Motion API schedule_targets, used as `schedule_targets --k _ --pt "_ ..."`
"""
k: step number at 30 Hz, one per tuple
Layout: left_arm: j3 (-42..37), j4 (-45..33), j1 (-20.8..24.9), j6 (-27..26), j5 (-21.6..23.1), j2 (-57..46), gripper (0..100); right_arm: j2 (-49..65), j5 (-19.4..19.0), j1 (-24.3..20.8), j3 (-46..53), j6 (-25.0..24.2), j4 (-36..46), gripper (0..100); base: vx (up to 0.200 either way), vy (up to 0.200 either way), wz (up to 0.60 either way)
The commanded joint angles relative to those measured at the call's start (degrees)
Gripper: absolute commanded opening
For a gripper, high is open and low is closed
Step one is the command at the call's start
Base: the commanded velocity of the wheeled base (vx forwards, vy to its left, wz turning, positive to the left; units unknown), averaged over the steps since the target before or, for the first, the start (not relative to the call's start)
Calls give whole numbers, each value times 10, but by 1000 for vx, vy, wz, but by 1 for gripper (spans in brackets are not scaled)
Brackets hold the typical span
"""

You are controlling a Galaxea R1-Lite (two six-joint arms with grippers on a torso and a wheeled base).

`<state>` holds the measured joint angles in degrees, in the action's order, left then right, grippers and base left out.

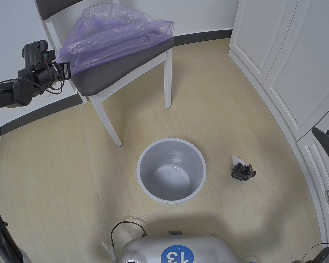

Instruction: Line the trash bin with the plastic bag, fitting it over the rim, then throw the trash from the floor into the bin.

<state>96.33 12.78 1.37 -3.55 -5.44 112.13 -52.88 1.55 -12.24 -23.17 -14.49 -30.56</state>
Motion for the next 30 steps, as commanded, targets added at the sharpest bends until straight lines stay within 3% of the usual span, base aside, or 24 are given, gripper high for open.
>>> schedule_targets --k 1,8,14,18,30 --pt "-19 -4 42 0 0 -75 0 -8 -8 -14 -47 3 3 100 0 0 0" --pt "-16 -26 100 -3 0 -125 0 -92 2 -38 -131 5 5 100 0 0 0" --pt "-15 -47 153 -6 0 -164 0 -126 2 -44 -146 4 1 100 0 0 0" --pt "-8 -80 224 -13 -1 -202 0 -143 1 -62 -154 3 -1 100 0 0 0" --pt "-6 -134 313 -50 10 -250 0 -180 12 -68 -194 0 -15 100 0 0 0"
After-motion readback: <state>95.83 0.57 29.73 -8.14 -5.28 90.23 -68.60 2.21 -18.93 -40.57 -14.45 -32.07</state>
